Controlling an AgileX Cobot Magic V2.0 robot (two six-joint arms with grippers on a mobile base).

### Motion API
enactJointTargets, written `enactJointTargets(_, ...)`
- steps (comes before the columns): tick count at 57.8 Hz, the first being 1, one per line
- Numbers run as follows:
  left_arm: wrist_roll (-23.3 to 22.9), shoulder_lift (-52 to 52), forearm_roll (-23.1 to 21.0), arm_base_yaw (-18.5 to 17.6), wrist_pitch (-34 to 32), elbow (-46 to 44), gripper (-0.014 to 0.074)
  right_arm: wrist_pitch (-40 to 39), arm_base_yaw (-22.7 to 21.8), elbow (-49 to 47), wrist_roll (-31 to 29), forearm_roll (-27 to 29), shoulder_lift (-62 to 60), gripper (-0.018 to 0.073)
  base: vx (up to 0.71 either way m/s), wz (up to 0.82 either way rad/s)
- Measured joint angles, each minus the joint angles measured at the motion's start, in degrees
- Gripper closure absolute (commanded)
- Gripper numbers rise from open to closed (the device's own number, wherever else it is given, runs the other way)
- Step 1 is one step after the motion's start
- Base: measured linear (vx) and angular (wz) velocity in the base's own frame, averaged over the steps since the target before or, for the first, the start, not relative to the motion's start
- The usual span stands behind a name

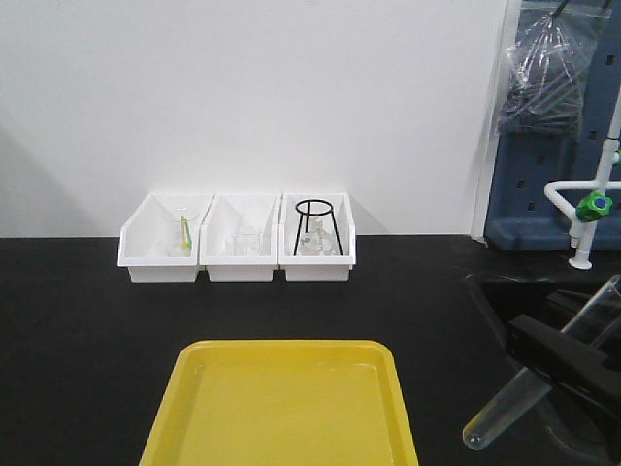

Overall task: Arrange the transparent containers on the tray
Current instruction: 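Drive the base to the bench with the yellow tray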

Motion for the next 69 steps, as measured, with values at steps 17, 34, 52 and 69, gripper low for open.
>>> enactJointTargets(17, 0.00, 0.00, 0.00, 0.00, 0.00, 0.00, 0.0511, 0.00, 0.00, 0.00, 0.00, 0.00, 0.00, 0.0463, 0.28, 0.11)
enactJointTargets(34, 0.00, 0.00, 0.00, 0.00, 0.00, 0.00, 0.0511, 0.00, 0.00, 0.00, 0.00, 0.00, 0.06, 0.0463, 0.21, 0.03)
enactJointTargets(52, 0.00, 0.00, 0.00, 0.00, 0.00, 0.00, 0.0511, 0.00, 0.00, 0.00, 0.00, 0.00, 0.06, 0.0463, 0.14, -0.07)
enactJointTargets(69, 0.00, 0.00, 0.00, 0.00, 0.00, 0.00, 0.0511, 0.00, 0.00, 0.00, 0.00, 0.00, 0.06, 0.0463, 0.06, -0.03)
